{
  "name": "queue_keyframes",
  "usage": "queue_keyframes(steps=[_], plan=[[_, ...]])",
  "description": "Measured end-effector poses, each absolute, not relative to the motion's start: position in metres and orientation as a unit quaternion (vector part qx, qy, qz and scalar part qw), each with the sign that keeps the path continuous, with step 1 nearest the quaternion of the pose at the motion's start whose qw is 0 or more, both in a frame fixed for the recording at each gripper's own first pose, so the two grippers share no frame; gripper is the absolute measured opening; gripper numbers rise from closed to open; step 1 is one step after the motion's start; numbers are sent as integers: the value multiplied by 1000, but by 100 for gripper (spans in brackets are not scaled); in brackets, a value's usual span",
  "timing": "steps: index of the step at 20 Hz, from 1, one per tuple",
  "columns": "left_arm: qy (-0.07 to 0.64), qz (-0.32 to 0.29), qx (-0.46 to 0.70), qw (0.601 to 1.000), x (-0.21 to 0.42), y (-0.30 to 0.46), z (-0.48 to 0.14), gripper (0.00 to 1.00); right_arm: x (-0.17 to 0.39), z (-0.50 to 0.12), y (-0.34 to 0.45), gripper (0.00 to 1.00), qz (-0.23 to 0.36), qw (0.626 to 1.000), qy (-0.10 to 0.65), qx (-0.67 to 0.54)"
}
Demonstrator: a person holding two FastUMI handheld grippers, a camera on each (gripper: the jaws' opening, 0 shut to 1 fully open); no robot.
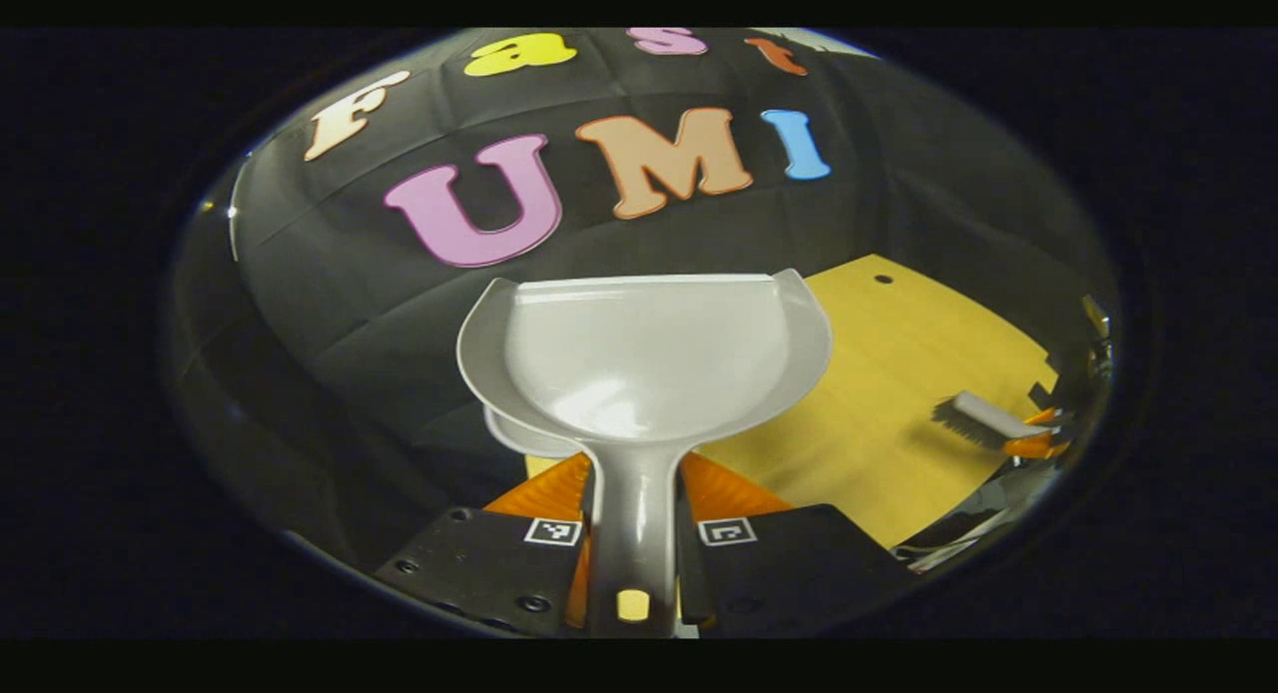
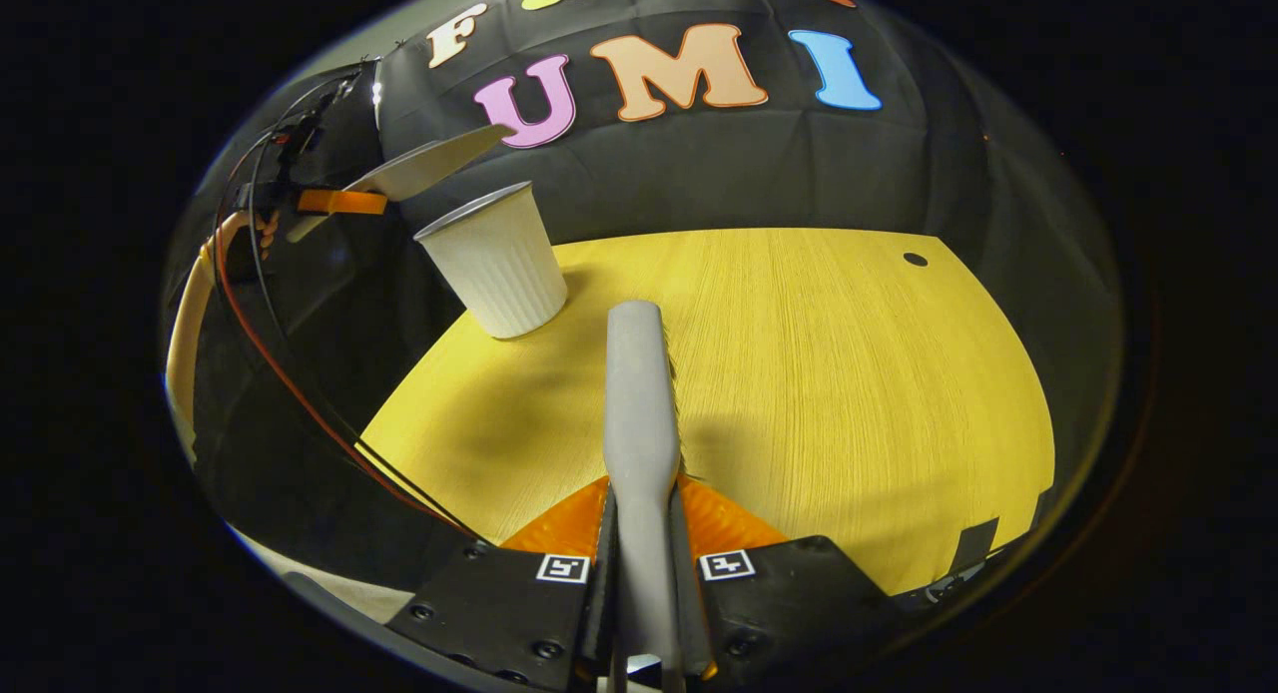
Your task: Pick up the small broom and dustpan from the desktop, sweep the trash into the dustpan with the broom, and then empty the trash into the garbage bin.
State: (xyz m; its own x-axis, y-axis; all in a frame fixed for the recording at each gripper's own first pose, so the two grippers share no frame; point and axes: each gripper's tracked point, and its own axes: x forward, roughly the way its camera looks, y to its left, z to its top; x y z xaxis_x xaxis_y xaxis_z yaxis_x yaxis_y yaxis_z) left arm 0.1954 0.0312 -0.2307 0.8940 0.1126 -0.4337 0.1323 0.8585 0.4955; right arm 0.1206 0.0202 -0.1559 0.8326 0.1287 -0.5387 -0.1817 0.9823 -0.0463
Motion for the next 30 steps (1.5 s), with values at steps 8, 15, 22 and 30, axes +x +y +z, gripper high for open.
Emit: queue_keyframes(steps=[8, 15, 22, 30], plan=[[271, -69, 209, 937, 201, -61, -361, 28, 131, -167, -20, 25, 34, 957, 286, -39], [331, -1, 118, 936, 167, -44, -490, 28, 162, -201, -40, 25, -2, 955, 293, -47], [377, 60, 84, 920, 134, -27, -564, 29, 188, -239, -39, 25, -13, 947, 316, -62], [384, 66, 96, 916, 133, -26, -568, 31, 189, -253, -40, 22, -14, 944, 329, -31]])
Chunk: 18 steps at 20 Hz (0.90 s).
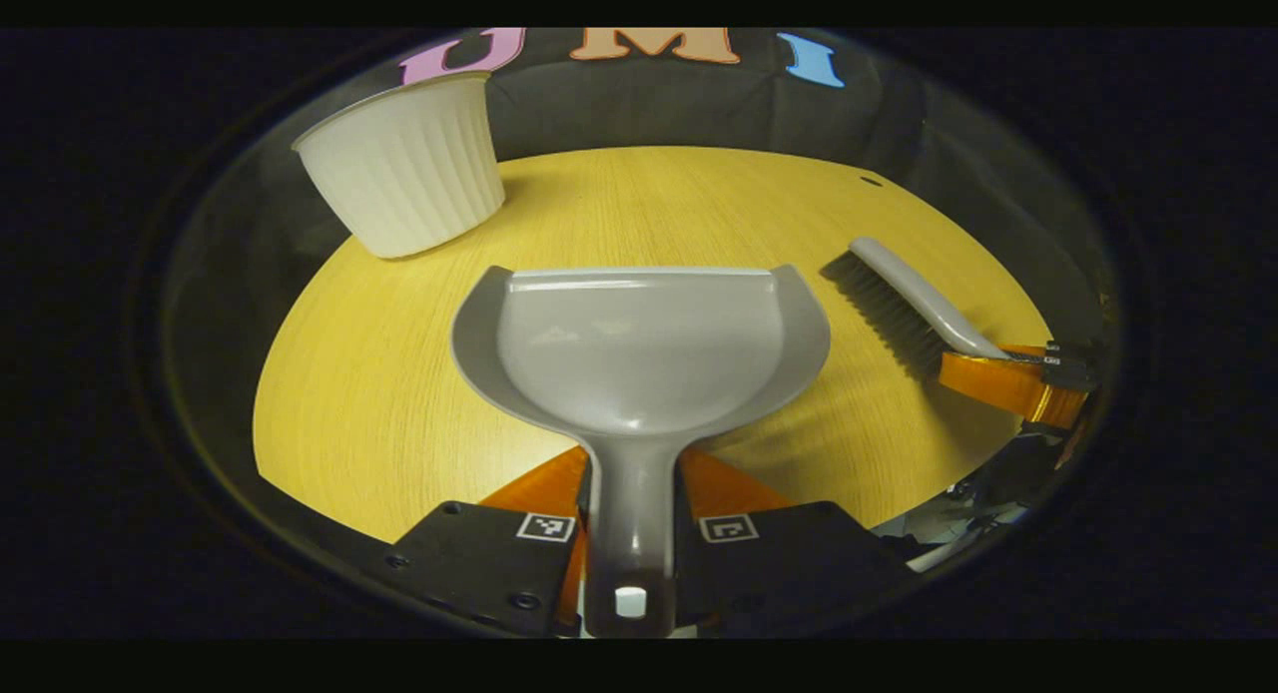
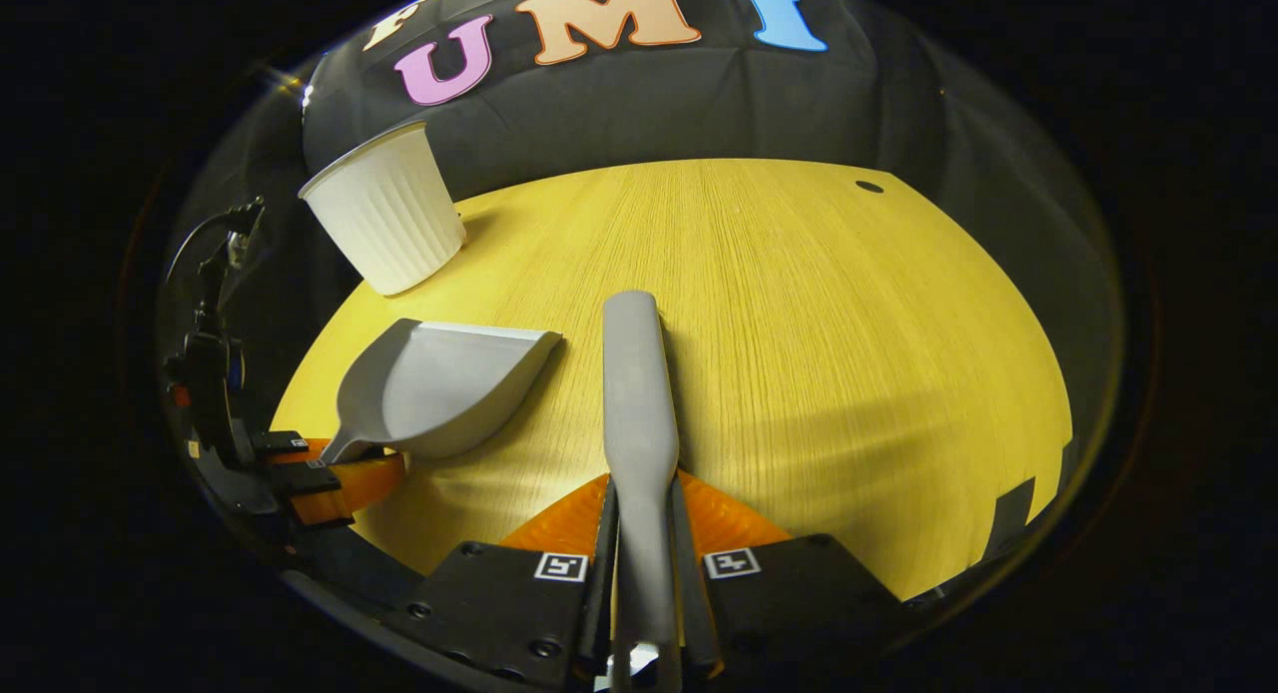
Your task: Pick up the small broom and dustpan from the desktop, sweep the trash into the dustpan with the broom, and then empty the trash into the garbage bin.
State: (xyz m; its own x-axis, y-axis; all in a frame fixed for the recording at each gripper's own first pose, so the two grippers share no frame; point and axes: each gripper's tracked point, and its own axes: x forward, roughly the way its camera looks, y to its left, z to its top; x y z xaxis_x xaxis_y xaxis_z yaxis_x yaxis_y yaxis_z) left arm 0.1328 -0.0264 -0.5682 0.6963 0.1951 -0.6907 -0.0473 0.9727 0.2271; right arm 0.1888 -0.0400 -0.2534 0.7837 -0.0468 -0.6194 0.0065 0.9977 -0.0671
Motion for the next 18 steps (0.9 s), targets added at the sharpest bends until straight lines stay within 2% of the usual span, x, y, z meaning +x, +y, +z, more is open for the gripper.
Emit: queue_keyframes(steps=[1, 2, 3, 4, 5, 6, 7, 8, 9, 12, 13, 14, 18], plan=[[384, 64, 89, 917, 133, -28, -568, 33, 190, -251, -39, 30, -12, 944, 329, -27], [383, 63, 82, 918, 132, -30, -571, 33, 190, -253, -36, 30, -7, 944, 330, -23], [381, 65, 79, 919, 131, -31, -569, 36, 190, -255, -34, 33, -5, 943, 331, -23], [379, 65, 79, 920, 131, -30, -570, 35, 189, -255, -33, 40, -3, 944, 331, -22], [375, 66, 81, 921, 132, -30, -569, 39, 188, -255, -33, 50, -1, 943, 332, -22], [369, 67, 84, 923, 132, -30, -567, 43, 188, -256, -33, 51, 1, 943, 332, -21], [361, 72, 87, 926, 132, -27, -564, 56, 186, -255, -31, 46, 4, 943, 332, -19], [350, 75, 82, 930, 133, -29, -560, 64, 183, -253, -30, 59, 9, 944, 330, -18], [336, 73, 71, 936, 133, -33, -555, 79, 181, -249, -30, 63, 12, 946, 323, -18], [284, 63, 55, 955, 134, -43, -531, 85, 176, -228, -22, 75, 32, 957, 288, -3], [260, 65, 62, 961, 135, -41, -520, 97, 175, -217, -18, 80, 41, 961, 273, 3], [234, 67, 71, 967, 136, -38, -506, 100, 169, -204, -15, 92, 54, 965, 255, 10], [129, 76, 84, 985, 134, -36, -437, 97, 141, -127, 1, 92, 85, 983, 162, 25]])
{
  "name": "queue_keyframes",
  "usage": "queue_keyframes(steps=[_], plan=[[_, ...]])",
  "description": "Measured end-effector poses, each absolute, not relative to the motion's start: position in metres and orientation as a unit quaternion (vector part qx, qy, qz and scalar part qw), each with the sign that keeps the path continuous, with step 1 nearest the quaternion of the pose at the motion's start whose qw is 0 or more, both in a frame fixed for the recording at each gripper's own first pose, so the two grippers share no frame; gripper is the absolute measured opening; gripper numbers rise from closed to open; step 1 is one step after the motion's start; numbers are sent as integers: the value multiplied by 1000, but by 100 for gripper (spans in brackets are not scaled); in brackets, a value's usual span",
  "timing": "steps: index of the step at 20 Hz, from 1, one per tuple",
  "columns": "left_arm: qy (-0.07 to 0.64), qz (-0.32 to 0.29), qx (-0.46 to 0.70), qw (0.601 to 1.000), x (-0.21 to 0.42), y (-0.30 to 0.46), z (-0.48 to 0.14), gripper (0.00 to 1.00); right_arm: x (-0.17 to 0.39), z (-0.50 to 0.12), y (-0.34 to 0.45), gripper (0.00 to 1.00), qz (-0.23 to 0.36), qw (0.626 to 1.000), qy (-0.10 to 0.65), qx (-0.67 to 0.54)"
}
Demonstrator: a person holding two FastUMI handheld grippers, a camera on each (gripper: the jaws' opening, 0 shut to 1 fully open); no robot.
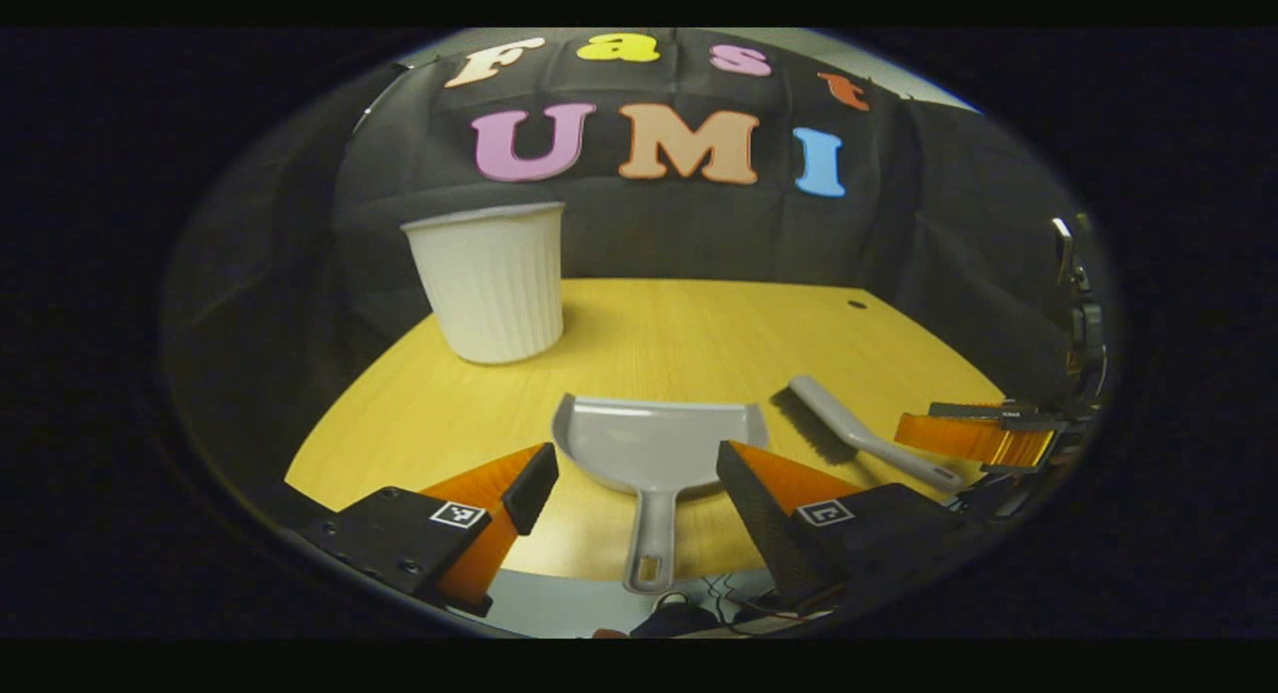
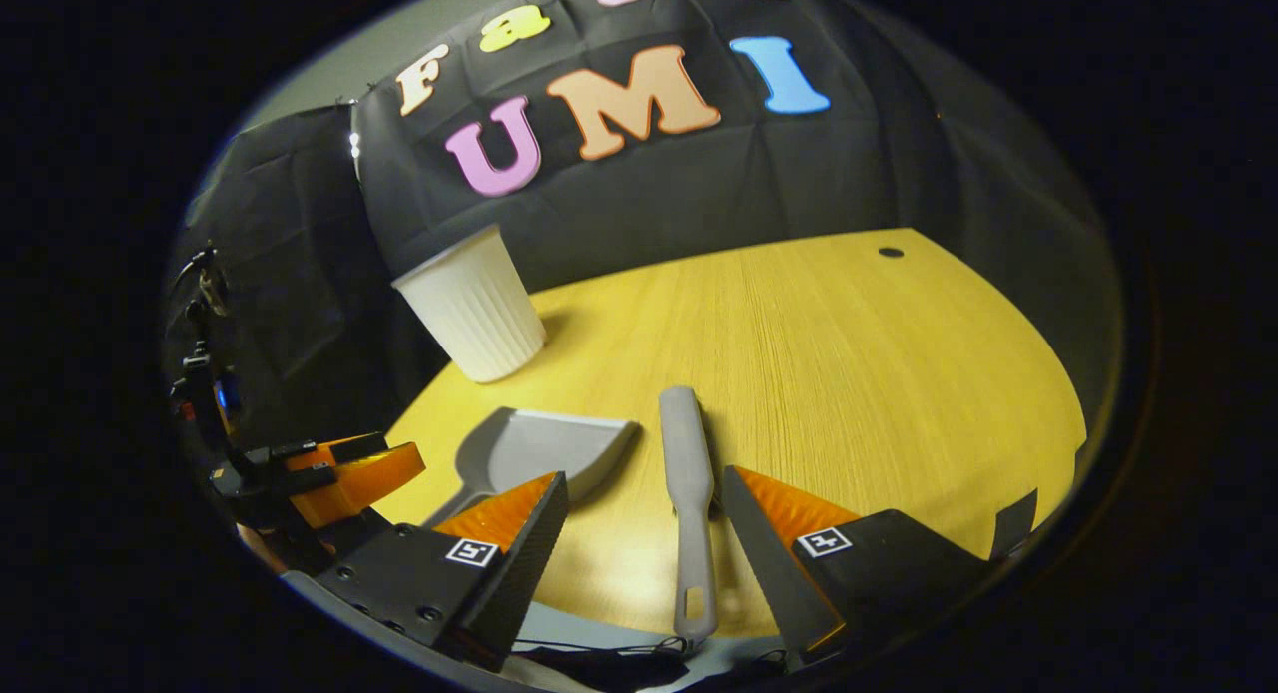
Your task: Pick up the small broom and dustpan from the desktop, sweep the trash into the dustpan with the broom, and then empty the trash into the garbage bin.
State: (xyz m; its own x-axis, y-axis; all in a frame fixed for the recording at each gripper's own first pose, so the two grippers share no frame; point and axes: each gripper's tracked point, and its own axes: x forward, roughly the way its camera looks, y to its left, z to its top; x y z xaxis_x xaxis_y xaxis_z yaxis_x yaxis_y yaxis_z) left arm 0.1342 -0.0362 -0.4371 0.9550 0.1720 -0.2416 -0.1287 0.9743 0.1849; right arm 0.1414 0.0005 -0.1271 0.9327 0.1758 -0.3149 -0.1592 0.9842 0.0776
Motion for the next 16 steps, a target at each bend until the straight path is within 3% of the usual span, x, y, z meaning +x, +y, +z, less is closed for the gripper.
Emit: queue_keyframes(steps=[5, 9, 16], plan=[[8, 79, 92, 993, 110, -49, -336, 96, 86, -18, 5, 91, 79, 995, 26, 55], [-69, 81, 95, 990, 93, -65, -292, 94, 43, 4, 13, 91, 63, 994, -40, 83], [-57, 55, 110, 991, 85, -76, -291, 93, 41, 1, 13, 91, 62, 993, -46, 85]])
